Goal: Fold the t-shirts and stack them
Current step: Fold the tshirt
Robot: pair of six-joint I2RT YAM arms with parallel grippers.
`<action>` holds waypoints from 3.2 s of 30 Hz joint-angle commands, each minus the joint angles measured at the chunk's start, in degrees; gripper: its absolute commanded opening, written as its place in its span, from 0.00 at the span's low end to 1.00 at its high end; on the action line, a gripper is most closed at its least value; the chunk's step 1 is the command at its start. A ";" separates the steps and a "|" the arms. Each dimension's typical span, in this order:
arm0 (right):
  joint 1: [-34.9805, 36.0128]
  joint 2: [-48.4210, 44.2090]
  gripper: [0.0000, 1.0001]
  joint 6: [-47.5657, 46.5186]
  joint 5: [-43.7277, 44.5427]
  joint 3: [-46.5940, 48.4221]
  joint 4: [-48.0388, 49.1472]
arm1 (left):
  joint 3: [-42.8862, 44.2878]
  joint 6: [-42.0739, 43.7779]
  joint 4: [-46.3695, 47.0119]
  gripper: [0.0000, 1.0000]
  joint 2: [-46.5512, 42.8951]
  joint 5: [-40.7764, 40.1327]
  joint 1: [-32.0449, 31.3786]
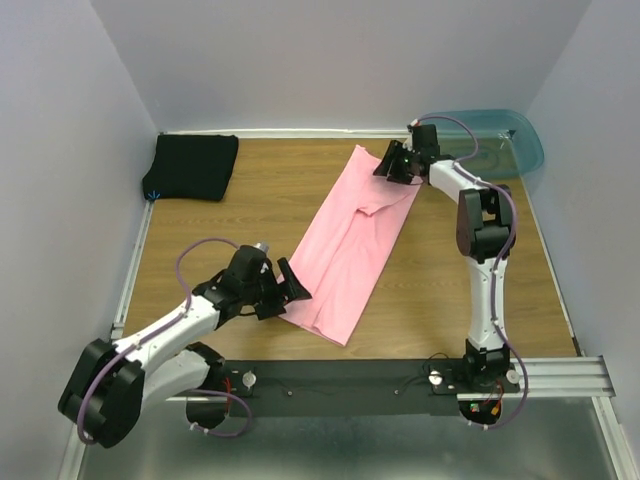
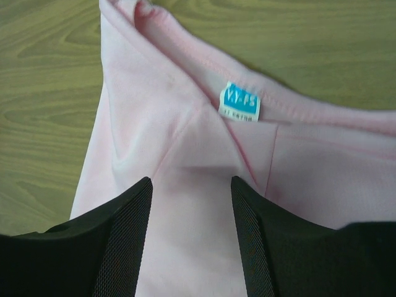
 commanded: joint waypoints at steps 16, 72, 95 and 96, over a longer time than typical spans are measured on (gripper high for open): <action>5.71 -32.65 0.49 12.35 8.97 -41.22 5.92 | 22.39 21.89 -7.36 0.56 19.10 -16.41 0.31; 32.24 -66.93 0.61 26.93 19.69 -68.91 -25.80 | 12.90 6.69 -20.28 0.82 3.46 -16.41 -10.24; 39.99 -55.32 0.11 31.86 24.09 -68.55 -23.43 | 13.25 10.90 -17.37 0.78 10.32 -17.37 -10.94; 40.08 -54.97 0.06 31.69 24.09 -68.56 -23.43 | 12.99 11.08 -17.03 0.78 10.84 -17.37 -10.86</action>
